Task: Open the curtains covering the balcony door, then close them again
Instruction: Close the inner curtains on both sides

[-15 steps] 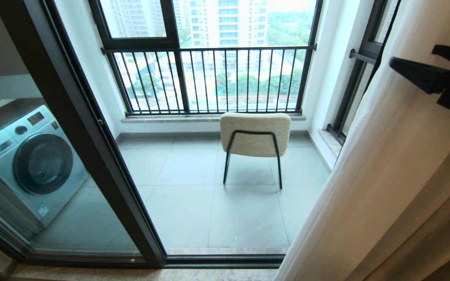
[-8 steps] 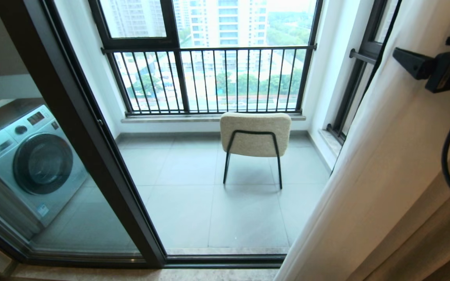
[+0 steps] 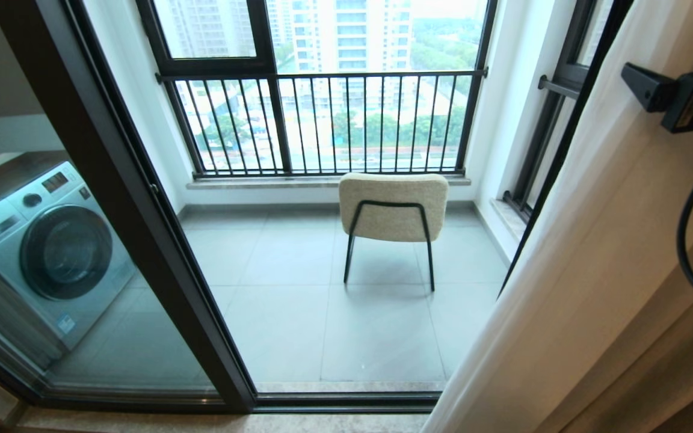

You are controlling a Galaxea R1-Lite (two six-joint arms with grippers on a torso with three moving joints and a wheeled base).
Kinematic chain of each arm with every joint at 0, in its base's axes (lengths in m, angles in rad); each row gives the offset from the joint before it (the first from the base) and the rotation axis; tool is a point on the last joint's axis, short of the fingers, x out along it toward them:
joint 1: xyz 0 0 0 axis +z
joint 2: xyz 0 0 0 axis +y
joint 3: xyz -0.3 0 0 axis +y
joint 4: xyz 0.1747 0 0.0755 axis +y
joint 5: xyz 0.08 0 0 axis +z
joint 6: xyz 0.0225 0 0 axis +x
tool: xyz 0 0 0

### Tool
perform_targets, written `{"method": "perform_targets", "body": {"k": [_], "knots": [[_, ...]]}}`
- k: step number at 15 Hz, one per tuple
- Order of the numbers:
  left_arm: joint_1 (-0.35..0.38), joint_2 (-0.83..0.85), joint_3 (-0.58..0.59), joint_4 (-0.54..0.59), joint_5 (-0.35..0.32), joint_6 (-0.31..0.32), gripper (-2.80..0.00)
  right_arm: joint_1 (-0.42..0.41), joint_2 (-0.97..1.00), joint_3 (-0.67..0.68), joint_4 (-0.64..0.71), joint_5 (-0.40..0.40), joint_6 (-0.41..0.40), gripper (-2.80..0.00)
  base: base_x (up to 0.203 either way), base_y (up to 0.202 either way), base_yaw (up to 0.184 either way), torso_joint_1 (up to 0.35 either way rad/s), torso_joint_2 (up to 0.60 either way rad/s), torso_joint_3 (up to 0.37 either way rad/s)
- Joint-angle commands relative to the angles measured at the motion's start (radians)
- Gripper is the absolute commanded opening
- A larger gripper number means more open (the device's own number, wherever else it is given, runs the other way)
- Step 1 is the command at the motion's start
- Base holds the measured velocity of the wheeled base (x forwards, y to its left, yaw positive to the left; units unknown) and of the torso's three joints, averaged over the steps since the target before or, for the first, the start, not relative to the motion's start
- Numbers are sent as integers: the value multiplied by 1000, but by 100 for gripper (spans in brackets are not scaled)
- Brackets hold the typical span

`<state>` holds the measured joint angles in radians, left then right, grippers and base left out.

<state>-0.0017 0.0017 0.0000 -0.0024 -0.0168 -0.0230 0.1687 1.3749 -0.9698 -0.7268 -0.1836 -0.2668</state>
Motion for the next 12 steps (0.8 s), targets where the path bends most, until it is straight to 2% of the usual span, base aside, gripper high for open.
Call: {"method": "perform_targets", "body": {"k": [1, 5, 12], "knots": [[0, 0, 0, -1, 0, 0, -280, -2, 0, 2, -9, -2, -3, 0, 0, 0, 0, 0, 0, 0], [0, 0, 0, -1, 0, 0, -280, -9, -11, 1, 3, 0, 3, 0, 0, 0, 0, 0, 0, 0], [0, 0, 0, -1, 0, 0, -280, -83, 12, -28, -2, 6, 11, 0, 0, 0, 0, 0, 0, 0]]}}
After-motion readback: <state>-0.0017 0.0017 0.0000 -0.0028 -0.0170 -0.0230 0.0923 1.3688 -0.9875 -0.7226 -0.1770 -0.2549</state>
